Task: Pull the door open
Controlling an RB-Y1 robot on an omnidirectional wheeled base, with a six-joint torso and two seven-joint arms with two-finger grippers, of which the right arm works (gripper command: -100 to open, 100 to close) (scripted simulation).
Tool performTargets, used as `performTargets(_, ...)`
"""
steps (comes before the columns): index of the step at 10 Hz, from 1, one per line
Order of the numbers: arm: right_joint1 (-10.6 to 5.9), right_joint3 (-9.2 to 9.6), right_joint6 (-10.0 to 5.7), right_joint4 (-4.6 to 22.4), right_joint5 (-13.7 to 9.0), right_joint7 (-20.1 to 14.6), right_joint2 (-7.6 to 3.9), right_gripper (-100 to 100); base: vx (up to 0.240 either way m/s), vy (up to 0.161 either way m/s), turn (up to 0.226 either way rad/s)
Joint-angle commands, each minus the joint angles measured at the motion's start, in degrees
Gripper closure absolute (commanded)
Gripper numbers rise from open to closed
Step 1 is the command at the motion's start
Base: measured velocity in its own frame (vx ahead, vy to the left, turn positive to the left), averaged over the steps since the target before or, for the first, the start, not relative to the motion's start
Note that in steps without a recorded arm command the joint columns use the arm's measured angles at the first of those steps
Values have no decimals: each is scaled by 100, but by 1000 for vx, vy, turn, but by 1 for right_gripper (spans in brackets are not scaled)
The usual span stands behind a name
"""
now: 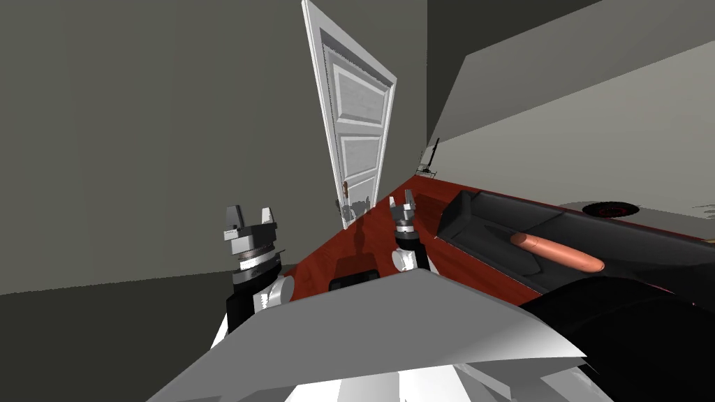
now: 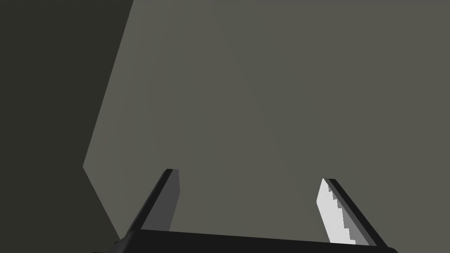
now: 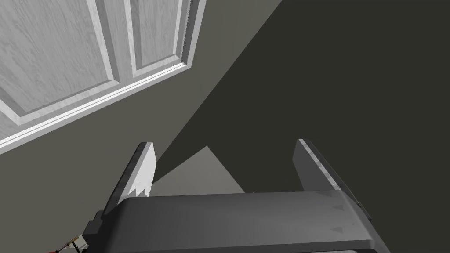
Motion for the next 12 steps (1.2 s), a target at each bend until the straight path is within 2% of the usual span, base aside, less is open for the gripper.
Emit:
performTargets(1, -75, 142, -66, 194, -126, -230, -78, -100, 98, 7, 91)
performTargets(7, -427, 667, -365, 1045, -672, -1150, -425, -100, 95, -12, 82)
performTargets(12, -766, 1174, -653, 1852, -1198, -1986, -751, -100, 99, -13, 98)
